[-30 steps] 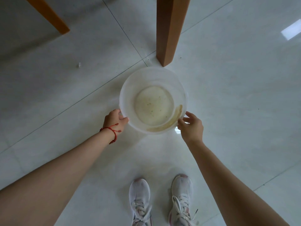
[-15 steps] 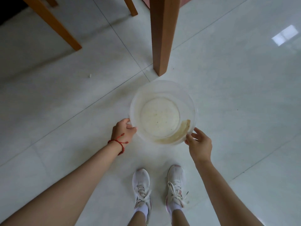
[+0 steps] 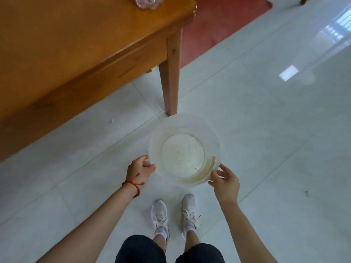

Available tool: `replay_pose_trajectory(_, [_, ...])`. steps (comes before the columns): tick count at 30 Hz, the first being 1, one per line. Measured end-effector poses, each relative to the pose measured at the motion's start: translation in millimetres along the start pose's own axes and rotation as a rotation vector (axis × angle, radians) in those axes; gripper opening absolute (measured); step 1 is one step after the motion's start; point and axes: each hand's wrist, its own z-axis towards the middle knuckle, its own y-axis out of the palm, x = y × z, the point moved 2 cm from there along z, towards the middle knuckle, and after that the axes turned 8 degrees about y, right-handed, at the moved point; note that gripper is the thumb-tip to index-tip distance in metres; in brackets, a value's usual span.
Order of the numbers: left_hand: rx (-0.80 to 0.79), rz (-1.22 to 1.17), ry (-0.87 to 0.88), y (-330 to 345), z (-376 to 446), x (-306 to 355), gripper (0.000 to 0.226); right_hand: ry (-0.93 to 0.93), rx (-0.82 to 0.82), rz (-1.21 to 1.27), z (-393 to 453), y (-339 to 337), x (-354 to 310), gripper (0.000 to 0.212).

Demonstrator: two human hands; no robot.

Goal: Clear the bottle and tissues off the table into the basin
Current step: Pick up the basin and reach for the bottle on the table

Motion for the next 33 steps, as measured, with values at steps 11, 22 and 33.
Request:
replay_pose_trajectory(11, [0.085, -0.245, 0.045, -63, -98, 83, 0.078, -0.085, 0.043, 0.054, -104, -78, -64, 0.044])
replay_pose_trajectory(22, [-0.013, -0.275, 0.213, -114, -137, 138, 0.082, -0.219, -0.066, -0.090, -140, -129, -128, 0.040])
replay_pose_trajectory(33, [0.042, -0.278, 0.188, -88, -126, 172, 0.044, -0.347, -0.233, -0.277, -89, -159, -206, 0.036])
